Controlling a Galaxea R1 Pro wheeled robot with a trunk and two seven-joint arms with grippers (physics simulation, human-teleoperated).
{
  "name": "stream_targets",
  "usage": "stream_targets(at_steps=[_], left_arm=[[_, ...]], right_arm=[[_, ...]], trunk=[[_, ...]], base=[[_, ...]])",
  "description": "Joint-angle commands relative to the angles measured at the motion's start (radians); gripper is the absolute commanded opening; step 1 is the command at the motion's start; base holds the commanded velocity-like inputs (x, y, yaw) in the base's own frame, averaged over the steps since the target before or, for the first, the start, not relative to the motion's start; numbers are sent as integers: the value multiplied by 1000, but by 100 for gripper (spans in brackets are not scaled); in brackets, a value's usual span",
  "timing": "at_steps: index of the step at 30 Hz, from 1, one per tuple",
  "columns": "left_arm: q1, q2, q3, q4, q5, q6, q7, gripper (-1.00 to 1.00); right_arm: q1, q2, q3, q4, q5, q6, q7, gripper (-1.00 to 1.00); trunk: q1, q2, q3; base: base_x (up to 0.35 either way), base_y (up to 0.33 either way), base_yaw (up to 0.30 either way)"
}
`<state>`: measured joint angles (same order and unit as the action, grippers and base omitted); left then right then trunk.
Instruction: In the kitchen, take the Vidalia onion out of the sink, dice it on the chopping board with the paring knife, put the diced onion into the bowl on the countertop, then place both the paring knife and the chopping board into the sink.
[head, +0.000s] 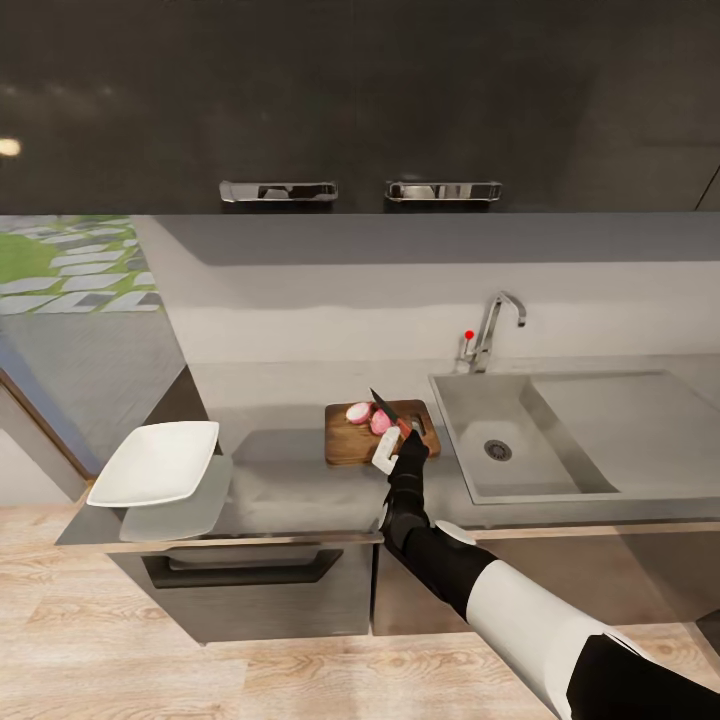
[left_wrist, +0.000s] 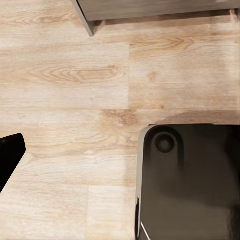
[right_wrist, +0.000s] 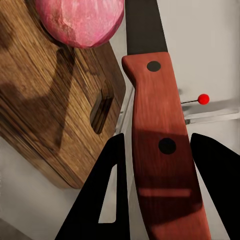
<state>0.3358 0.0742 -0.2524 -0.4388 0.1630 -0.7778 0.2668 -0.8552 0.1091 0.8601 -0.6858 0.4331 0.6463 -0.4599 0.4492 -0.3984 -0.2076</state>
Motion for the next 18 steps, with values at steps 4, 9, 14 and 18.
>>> stream_targets(at_steps=[4,9,14,18], left_arm=[[0,2,-8,-2,10,-1,4,100],[0,2,-8,-1,10,-1,4,100],[0,2,-8,-1,10,-1,3,100],[0,2,-8,-1,10,-1,3,100]], right_arm=[[-1,0,4,3,-37,-5,-2,-100],[0,0,4,3,-37,-5,-2,-100],[1,0,4,3,-37,-5,-2,-100],[4,0,4,3,-37,-5,-2,-100]], trunk=[[1,-2,-2],[1,-2,-2],[1,-2,-2],[1,-2,-2]], base=[[0,0,0],[0,0,0],[0,0,0],[0,0,0]])
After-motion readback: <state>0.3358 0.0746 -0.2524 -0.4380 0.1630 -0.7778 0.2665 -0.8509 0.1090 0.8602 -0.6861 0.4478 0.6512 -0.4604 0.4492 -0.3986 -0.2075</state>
